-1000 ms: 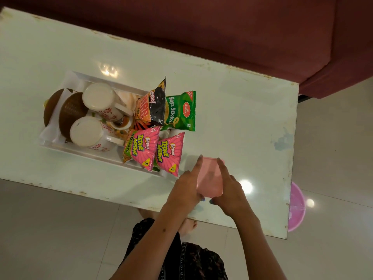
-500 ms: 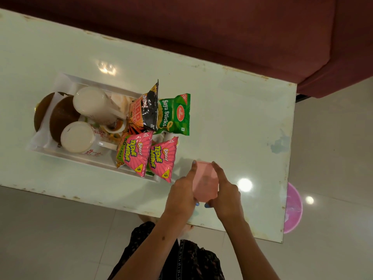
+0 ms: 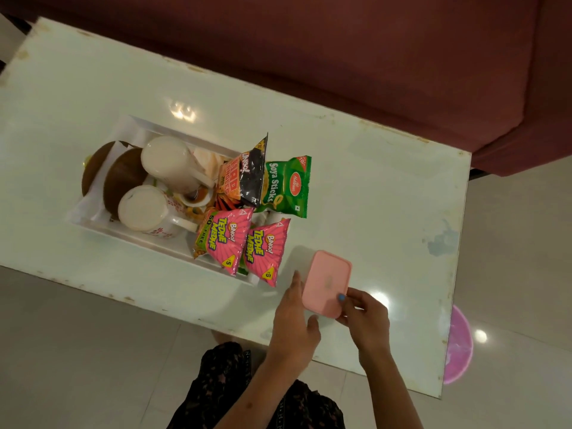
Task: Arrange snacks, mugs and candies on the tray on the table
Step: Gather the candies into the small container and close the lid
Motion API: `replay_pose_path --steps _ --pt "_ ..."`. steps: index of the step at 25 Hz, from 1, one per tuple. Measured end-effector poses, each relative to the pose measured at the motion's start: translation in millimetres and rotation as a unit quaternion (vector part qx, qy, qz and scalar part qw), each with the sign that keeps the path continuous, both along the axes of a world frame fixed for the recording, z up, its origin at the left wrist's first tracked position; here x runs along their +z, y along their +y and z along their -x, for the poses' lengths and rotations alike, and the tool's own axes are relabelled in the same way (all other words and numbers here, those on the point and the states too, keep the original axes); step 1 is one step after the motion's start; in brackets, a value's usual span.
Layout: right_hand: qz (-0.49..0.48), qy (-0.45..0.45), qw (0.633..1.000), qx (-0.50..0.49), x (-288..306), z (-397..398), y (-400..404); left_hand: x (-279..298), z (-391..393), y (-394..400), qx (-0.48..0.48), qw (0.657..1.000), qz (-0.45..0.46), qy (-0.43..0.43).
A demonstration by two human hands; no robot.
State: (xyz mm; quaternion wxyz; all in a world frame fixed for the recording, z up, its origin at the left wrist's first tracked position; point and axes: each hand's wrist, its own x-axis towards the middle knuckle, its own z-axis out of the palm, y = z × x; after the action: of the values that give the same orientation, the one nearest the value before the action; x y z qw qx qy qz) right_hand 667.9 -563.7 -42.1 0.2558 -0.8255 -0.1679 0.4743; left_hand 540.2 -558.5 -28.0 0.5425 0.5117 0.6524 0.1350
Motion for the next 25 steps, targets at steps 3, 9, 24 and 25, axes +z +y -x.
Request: replay_pose_path --steps 3,9,24,25 --pt "-0.016 -0.017 0.999 -0.031 -3 1 19 0 11 -13 0.053 0.999 -0.006 0.013" --pt "-0.046 -0.016 0.998 -0.026 -9 16 61 -2 38 -28 0.095 0.995 0.024 0.015" --pt "-0.048 -0.022 0.998 -0.032 -13 40 71 1 76 -23 0.106 0.994 0.001 0.026" --pt "-0.050 -0.033 0.997 -0.042 -12 46 64 1 84 -24 0.097 0.995 -0.012 0.034"
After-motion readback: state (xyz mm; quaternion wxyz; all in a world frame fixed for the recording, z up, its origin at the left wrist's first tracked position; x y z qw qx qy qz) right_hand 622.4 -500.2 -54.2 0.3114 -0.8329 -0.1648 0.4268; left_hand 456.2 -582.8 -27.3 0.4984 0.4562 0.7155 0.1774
